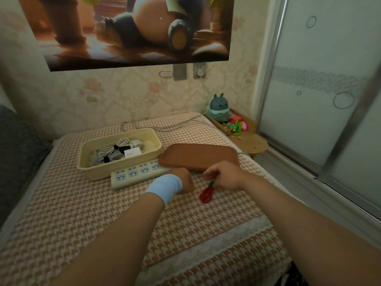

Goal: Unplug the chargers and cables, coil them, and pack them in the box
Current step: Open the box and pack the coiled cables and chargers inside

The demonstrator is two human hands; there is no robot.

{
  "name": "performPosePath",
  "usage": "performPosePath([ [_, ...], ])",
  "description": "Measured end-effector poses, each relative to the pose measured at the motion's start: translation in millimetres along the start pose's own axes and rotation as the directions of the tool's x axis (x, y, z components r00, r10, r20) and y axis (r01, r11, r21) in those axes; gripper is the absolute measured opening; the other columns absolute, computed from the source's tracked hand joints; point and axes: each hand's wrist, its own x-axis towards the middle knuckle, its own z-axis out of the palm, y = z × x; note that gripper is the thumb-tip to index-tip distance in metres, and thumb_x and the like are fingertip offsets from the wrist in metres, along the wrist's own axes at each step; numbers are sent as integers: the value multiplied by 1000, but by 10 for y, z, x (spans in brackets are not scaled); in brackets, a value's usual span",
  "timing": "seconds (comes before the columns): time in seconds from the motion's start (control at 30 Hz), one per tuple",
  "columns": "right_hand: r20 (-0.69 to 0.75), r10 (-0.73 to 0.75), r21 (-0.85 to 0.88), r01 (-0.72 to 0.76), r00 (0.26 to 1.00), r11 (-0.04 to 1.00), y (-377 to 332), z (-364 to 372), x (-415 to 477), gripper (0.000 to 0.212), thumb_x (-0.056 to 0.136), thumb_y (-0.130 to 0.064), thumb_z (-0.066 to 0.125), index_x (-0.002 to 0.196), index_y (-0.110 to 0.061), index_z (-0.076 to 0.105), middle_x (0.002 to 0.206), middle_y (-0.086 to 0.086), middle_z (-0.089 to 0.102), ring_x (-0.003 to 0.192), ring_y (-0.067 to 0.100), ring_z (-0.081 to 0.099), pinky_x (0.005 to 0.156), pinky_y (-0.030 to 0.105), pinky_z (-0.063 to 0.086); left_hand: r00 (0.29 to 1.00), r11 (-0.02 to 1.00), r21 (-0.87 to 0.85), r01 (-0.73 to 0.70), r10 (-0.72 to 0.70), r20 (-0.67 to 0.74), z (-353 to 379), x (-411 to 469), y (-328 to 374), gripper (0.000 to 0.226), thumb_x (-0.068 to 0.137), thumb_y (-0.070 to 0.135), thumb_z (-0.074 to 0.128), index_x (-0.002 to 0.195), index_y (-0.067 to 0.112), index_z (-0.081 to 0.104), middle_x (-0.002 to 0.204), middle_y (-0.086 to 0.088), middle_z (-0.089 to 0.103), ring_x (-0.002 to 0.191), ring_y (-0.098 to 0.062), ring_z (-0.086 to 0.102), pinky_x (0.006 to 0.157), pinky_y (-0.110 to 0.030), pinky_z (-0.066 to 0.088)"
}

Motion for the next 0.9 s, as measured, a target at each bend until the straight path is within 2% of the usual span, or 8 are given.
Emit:
performPosePath([
  [0.1, 38, 6, -293, 6, 999, 956, 23, 33, 7, 51, 88, 2, 66, 131, -25, 67, 135, -5, 61, 122, 17, 58, 98, 31, 50, 999, 997, -67, -43, 43, 12, -19, -68, -113, 17, 93, 28, 55, 97, 19, 69, 101, -8, 63, 85, -24, 56, 87, -40, 53],
  [0.17, 40, 9, -335, 5, 999, 942, 9, 111, 39, 45, 87, 2, 67, 124, -21, 71, 130, -2, 65, 117, 19, 61, 95, 33, 53, 996, 990, -114, -87, 90, 26, -14, -144, -57, 27, 92, 35, 59, 115, 23, 66, 115, -1, 62, 100, -21, 59, 94, -37, 51],
  [0.27, -6, -47, -255, 43, 999, 966, -120, 219, 111, 23, 85, -5, 74, 104, -17, 77, 103, -2, 72, 92, 18, 67, 76, 31, 56, 993, 975, -184, -121, 121, -11, 24, -185, 12, 53, 82, 52, 69, 124, 22, 58, 117, 1, 61, 102, -20, 60, 92, -38, 52],
  [0.37, -51, -86, -86, 81, 995, 993, -292, 277, 164, 17, 82, -15, 81, 98, -16, 78, 82, -11, 66, 74, 7, 60, 63, 20, 46, 994, 986, -135, -96, 87, -72, 27, -179, -82, 52, 76, 45, 77, 115, 20, 53, 108, -3, 61, 92, -21, 59, 75, -33, 49],
  [0.53, -90, -91, -84, 83, 992, 993, -345, 217, 273, 43, 83, -25, 82, 125, -26, 70, 123, -9, 67, 110, 10, 62, 97, 33, 53, 998, 1000, -3, -6, 6, -61, -82, -228, -547, 28, 89, 19, 63, 117, 23, 62, 122, -2, 62, 106, -22, 60, 89, -32, 50],
  [0.7, 139, -4, -75, 15, 990, 997, -368, 276, 287, 46, 82, -48, 80, 122, -29, 70, 118, -11, 64, 106, 8, 61, 95, 34, 54, 994, 991, 75, 110, -111, 1, -55, -388, -1002, 30, 89, 25, 65, 118, 20, 66, 121, -4, 64, 107, -23, 61, 91, -32, 52],
  [0.8, 243, -7, -77, 27, 970, 997, -546, 361, 309, 55, 76, -57, 82, 123, -30, 70, 120, -11, 64, 108, 12, 61, 95, 34, 55, 995, 997, -55, 56, -60, -80, 81, -471, -1119, 41, 88, 31, 68, 127, 24, 61, 128, 0, 60, 112, -20, 59, 96, -32, 49],
  [0.9, 369, 29, -166, 35, 929, 986, -755, 401, 331, 65, 76, -40, 87, 134, -28, 62, 126, -5, 61, 108, 18, 62, 90, 35, 59, 988, 994, -108, 14, -30, -150, 188, -540, -1190, 38, 90, 26, 65, 127, 31, 61, 132, 4, 59, 116, -20, 57, 99, -37, 49],
])
